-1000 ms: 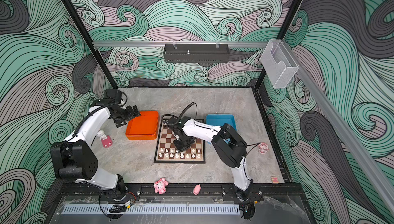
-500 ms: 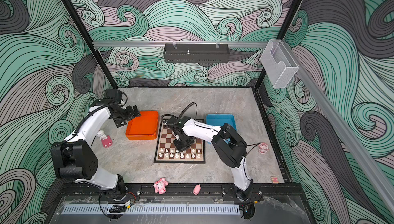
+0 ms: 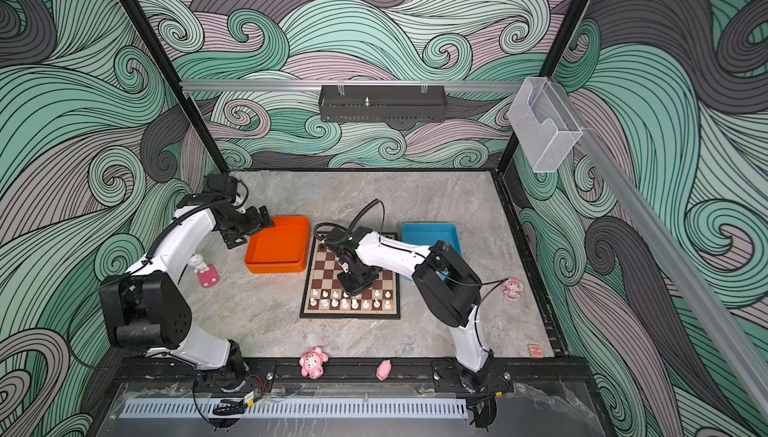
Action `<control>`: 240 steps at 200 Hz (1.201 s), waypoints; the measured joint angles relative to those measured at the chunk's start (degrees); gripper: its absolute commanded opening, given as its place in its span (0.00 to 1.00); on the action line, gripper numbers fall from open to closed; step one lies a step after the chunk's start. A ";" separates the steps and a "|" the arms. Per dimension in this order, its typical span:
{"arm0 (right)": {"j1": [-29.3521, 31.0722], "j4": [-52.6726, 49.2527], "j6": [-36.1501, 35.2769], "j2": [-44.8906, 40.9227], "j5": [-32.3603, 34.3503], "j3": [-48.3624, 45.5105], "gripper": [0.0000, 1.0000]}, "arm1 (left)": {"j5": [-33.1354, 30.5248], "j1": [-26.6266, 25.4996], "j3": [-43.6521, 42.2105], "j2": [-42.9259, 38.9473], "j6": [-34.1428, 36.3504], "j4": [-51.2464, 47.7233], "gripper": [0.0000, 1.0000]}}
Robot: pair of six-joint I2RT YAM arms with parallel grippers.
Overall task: Set up the chess pieces on the board
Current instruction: 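Open the right gripper to release the white pawn, then raise the right gripper over the blue bin while the left shifts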
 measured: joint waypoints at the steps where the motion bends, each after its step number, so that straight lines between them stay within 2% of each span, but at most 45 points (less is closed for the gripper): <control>1: 0.00 0.00 0.02 0.00 -0.02 0.00 0.23 | 0.00 0.00 0.00 0.00 0.00 0.00 0.99; 43: -0.04 -0.02 0.15 -0.61 0.92 0.00 0.29 | 0.39 0.00 0.00 0.00 0.00 0.00 0.99; 85: -1.18 -0.55 0.63 -5.22 2.19 0.87 0.33 | 0.66 0.00 0.02 0.02 0.00 -0.02 0.99; 140: -8.39 -0.74 1.01 -13.97 3.26 3.48 0.45 | 1.14 0.00 1.64 1.44 0.20 -0.04 0.99; 151: -10.95 -0.76 0.94 -15.63 3.28 3.45 0.52 | 1.05 -0.33 2.45 1.51 0.57 -0.09 0.99; 168: -16.24 -0.68 0.90 -18.43 3.67 2.95 0.78 | 0.72 -1.18 4.48 1.53 1.55 -0.24 0.99; 186: -22.36 -0.87 0.28 -20.94 4.33 1.90 0.87 | 1.25 -3.15 7.06 1.88 3.43 -0.24 0.99; 193: -24.90 -0.92 0.20 -21.68 4.74 1.29 0.98 | 1.99 -4.33 8.26 2.34 4.50 -0.22 0.99; 214: -31.08 -2.19 -0.74 -22.32 6.27 -0.42 0.99 | 3.76 -9.77 12.61 4.85 8.52 -0.28 0.99; 240: -35.54 -4.09 -0.55 -21.49 7.56 -2.10 0.99 | 5.35 -16.20 15.85 7.61 11.96 -0.26 0.99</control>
